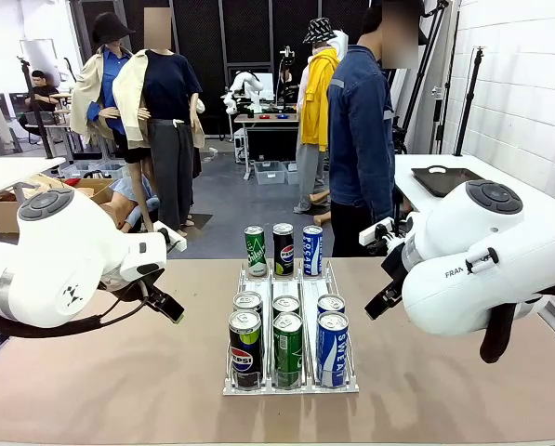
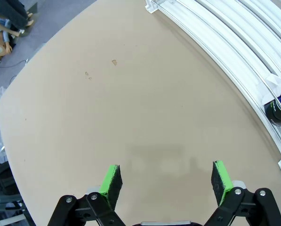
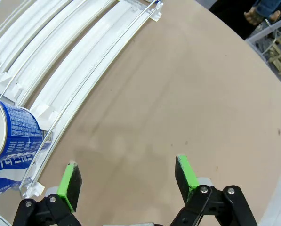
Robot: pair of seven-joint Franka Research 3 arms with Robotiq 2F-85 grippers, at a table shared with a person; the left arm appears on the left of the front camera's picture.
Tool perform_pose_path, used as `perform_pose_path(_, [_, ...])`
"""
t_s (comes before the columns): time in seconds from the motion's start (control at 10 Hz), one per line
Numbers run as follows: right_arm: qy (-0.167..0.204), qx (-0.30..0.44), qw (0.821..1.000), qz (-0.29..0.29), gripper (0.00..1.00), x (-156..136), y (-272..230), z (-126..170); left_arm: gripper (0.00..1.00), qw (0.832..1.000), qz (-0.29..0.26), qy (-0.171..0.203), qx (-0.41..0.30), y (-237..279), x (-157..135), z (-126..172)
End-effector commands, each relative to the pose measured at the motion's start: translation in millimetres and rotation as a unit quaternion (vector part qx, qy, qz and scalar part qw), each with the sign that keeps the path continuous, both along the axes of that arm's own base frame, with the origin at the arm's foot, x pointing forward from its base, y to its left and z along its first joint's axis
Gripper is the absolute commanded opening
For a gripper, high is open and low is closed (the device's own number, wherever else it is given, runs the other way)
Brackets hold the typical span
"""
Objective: Retrieve and hand over the desired beverage to the person.
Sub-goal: Pick up a can of the same type that the person held from the Automatic Can Dispenser.
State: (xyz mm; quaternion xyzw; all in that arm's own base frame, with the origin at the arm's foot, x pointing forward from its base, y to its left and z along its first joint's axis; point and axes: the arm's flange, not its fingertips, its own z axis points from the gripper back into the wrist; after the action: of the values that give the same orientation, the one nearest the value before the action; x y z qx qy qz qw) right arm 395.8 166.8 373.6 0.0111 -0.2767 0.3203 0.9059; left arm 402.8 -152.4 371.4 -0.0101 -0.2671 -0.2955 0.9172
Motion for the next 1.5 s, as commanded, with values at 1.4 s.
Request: perform_pose_path(1.4, [0.015, 0.031, 0.999, 0.01, 1.0, 10.5, -10.2, 25.3, 1.0, 0.999, 0.026, 0.025, -0.016, -0.3, 16.8, 23.6])
